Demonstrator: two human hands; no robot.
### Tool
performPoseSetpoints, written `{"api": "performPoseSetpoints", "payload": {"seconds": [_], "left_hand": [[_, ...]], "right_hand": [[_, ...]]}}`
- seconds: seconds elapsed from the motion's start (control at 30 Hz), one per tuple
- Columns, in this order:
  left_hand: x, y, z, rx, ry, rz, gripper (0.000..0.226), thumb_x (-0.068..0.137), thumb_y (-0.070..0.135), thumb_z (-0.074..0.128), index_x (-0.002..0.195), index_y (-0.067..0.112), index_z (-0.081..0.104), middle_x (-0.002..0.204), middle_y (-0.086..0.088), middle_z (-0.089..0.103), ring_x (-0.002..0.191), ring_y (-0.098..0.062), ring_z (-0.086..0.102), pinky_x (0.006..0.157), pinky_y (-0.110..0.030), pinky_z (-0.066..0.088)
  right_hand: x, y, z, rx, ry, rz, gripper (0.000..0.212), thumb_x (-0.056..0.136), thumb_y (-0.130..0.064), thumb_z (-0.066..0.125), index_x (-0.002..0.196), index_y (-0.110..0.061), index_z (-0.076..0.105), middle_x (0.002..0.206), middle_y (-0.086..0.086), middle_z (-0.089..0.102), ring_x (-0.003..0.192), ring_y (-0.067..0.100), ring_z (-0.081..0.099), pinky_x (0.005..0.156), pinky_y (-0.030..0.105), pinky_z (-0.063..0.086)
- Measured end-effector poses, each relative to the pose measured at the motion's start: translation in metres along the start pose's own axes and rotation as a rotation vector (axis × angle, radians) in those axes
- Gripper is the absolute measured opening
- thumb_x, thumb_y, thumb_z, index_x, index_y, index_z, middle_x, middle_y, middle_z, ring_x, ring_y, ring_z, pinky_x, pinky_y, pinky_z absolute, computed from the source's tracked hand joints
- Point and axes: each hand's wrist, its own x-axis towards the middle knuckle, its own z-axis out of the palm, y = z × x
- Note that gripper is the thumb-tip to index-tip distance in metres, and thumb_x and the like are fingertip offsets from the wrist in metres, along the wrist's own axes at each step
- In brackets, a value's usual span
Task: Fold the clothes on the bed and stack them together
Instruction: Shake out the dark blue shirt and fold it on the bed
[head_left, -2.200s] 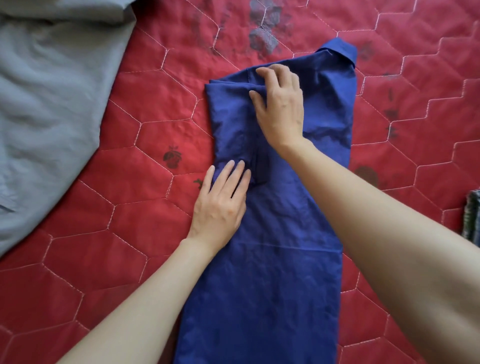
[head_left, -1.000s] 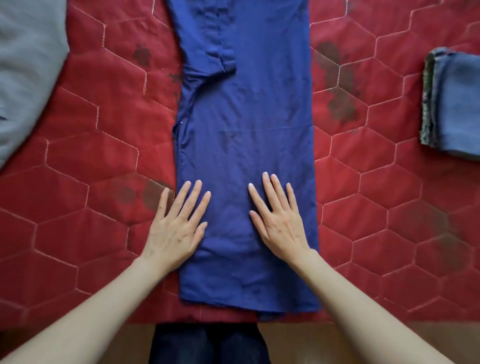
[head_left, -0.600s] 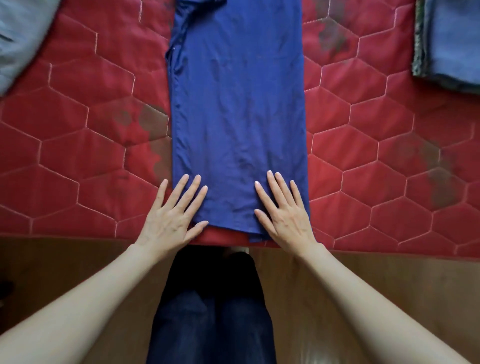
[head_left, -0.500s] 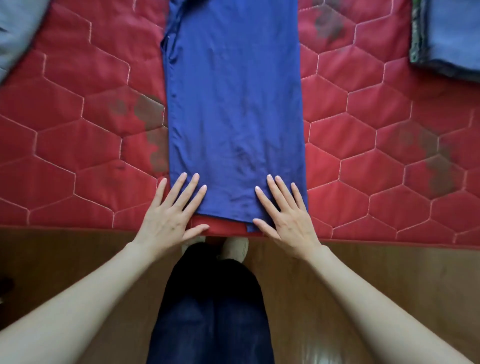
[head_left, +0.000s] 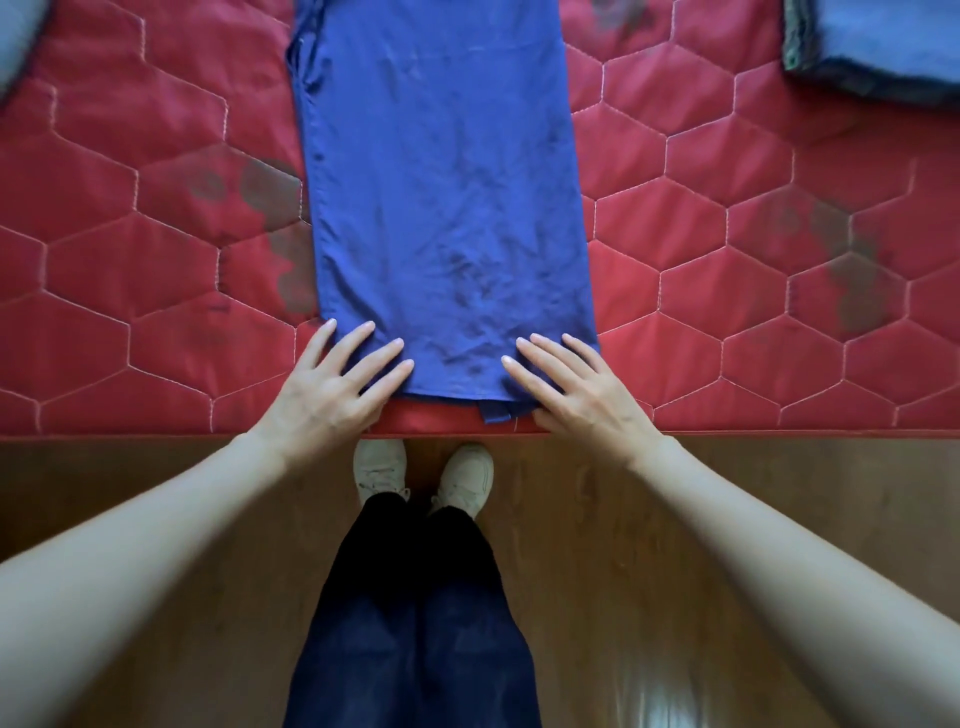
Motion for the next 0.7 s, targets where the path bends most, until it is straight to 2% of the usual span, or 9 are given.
{"api": "performPoseSetpoints", "payload": {"seconds": [0.1,0.2,0.3,0.43,0.57,0.7], "left_hand": [[0.003,0.000,-0.005,-0.026,0.002,0.075,0.036,0.086,0.003,0.061,0.121,0.008,0.067,0.124,-0.014,0.064,0.111,-0.045,0.060,0.096,-0.059,0.045],[0.008,0.004,-0.008,-0.023,0.031,0.050,0.039,0.080,-0.005,0.068,0.117,0.007,0.069,0.119,-0.015,0.067,0.108,-0.044,0.062,0.092,-0.056,0.049],[0.013,0.010,-0.010,-0.038,0.082,-0.028,0.033,0.082,-0.008,0.064,0.113,0.004,0.071,0.113,-0.015,0.069,0.103,-0.043,0.064,0.086,-0.052,0.053],[0.021,0.019,-0.010,-0.054,0.103,-0.144,0.027,0.082,0.004,0.060,0.106,0.005,0.072,0.107,-0.011,0.071,0.100,-0.040,0.066,0.086,-0.050,0.053],[0.028,0.031,-0.009,-0.099,0.067,-0.293,0.032,0.078,0.023,0.068,0.104,0.006,0.071,0.101,-0.009,0.069,0.098,-0.039,0.064,0.086,-0.051,0.052],[0.036,0.037,-0.007,-0.139,0.167,-0.444,0.016,0.078,0.004,0.071,0.094,0.007,0.073,0.091,-0.005,0.070,0.089,-0.033,0.067,0.074,-0.038,0.055]], "right_hand": [[0.003,0.003,-0.005,-0.031,-0.004,-0.124,0.045,0.090,0.004,0.051,0.133,-0.010,0.058,0.131,0.014,0.060,0.122,0.030,0.057,0.099,0.046,0.048],[0.011,0.003,-0.008,-0.028,0.023,-0.130,0.042,0.088,0.009,0.056,0.126,-0.008,0.063,0.121,0.014,0.066,0.115,0.030,0.062,0.094,0.043,0.052],[0.024,-0.003,-0.010,0.017,0.081,-0.040,0.030,0.080,0.006,0.068,0.106,-0.008,0.073,0.103,0.007,0.072,0.100,0.025,0.069,0.074,0.035,0.059],[0.040,-0.009,-0.017,0.170,0.071,0.182,0.013,0.077,-0.006,0.076,0.089,-0.010,0.074,0.088,0.000,0.072,0.084,0.021,0.070,0.051,0.031,0.054],[0.049,-0.015,-0.025,0.239,0.082,0.368,0.008,0.082,-0.016,0.072,0.088,-0.011,0.075,0.082,-0.001,0.073,0.077,0.021,0.070,0.046,0.032,0.052],[0.049,-0.017,-0.029,0.226,0.088,0.412,0.010,0.082,-0.014,0.069,0.090,-0.011,0.075,0.083,0.000,0.072,0.074,0.023,0.069,0.046,0.034,0.052]]}}
